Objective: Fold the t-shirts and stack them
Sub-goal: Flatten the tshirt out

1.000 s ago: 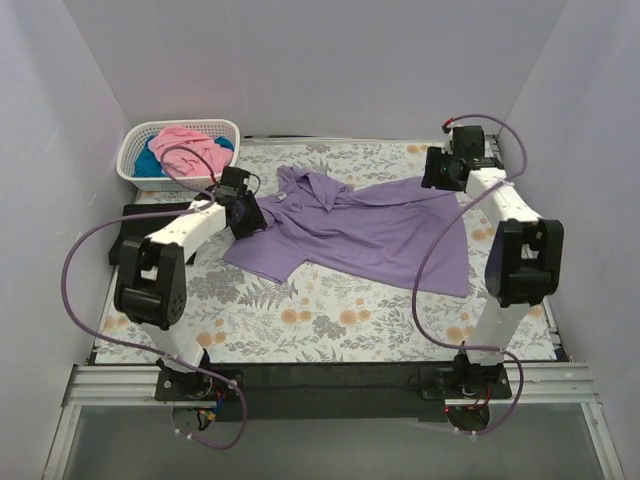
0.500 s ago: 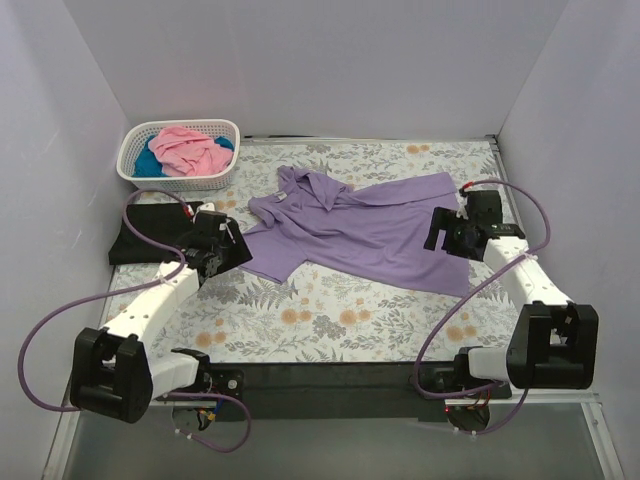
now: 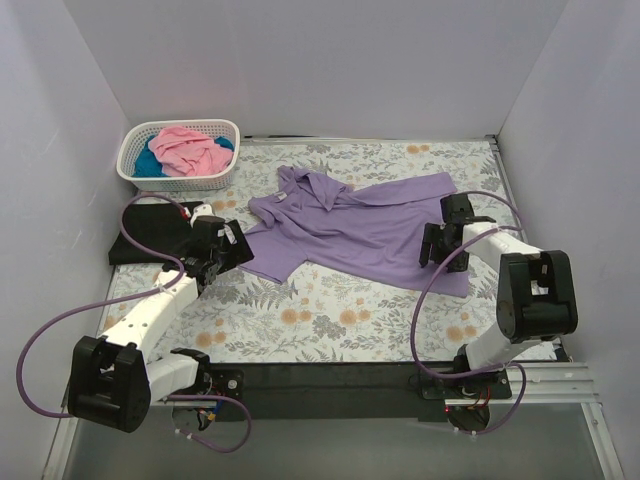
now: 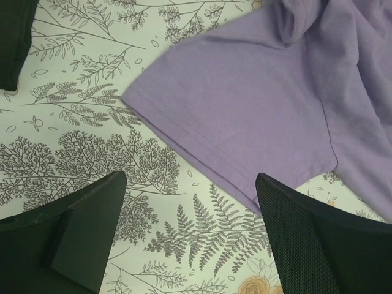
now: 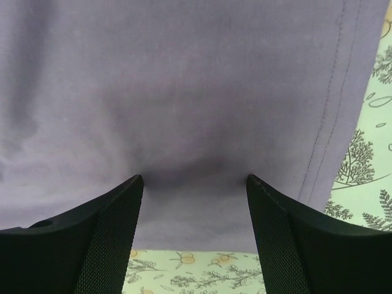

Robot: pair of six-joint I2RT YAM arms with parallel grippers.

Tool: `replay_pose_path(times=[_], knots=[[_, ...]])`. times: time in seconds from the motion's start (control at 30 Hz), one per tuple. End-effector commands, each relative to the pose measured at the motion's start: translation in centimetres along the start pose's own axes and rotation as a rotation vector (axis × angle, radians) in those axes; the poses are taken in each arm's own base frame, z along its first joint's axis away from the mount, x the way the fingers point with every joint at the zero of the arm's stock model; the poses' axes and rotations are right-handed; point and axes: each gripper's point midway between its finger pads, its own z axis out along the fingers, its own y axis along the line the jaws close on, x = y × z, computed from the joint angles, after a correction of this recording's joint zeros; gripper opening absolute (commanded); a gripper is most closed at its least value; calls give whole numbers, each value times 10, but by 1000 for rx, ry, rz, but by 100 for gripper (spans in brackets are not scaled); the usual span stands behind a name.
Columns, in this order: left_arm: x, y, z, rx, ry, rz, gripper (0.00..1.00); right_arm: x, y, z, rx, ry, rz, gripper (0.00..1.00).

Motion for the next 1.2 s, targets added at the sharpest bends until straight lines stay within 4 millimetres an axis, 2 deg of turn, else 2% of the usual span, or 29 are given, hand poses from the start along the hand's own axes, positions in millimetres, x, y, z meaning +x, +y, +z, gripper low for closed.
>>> replay_pose_path(times=[0.0,0.17,0.23,0.4,0.47,0.57,0.6,0.67,0.7,0.77,0.8,0.83,0.87,0.9,0.93,0.97,1.07,1.17], knots=[[-15,0,-4,-4,-72,12,87,-27,2,2,28,-75,13,74],[-17,2,-4,-15,-80,16,95,-43,-8,13,109,-99,5,74],[-18,4,-5,-23,-87,17,96,-49,-16,22,158,-95,-2,73],[-19,6,-5,-40,-92,10,94,-85,-28,35,206,-119,12,74],[-18,6,-4,-38,-89,9,93,-105,-33,32,211,-148,22,75],[-16,5,-4,-30,-79,12,91,-118,-44,34,219,-151,34,75],[-14,4,-3,-25,-70,13,90,-129,-44,29,214,-170,34,75],[-8,-1,0,2,-38,18,86,-132,-43,19,208,-152,24,76],[-5,-3,1,11,-23,18,85,-137,-37,7,178,-171,25,76],[0,-9,6,31,19,28,79,-130,-32,-8,148,-161,28,76],[1,-10,8,33,31,29,76,-130,-28,-25,123,-187,46,76],[4,-11,10,32,50,32,74,-114,-26,-27,115,-162,44,76],[5,-13,14,30,70,39,70,-111,-24,-44,99,-197,53,76],[6,-16,16,37,89,43,68,-103,-19,-48,67,-194,66,76],[10,-15,17,25,113,49,67,-84,-18,-46,54,-165,64,76],[11,-17,23,18,139,57,67,-82,-15,-59,32,-197,63,76],[18,-13,33,-25,189,69,65,-62,-15,-72,3,-217,50,76],[19,-8,39,-76,206,84,61,-50,-11,-85,-43,-245,47,76]])
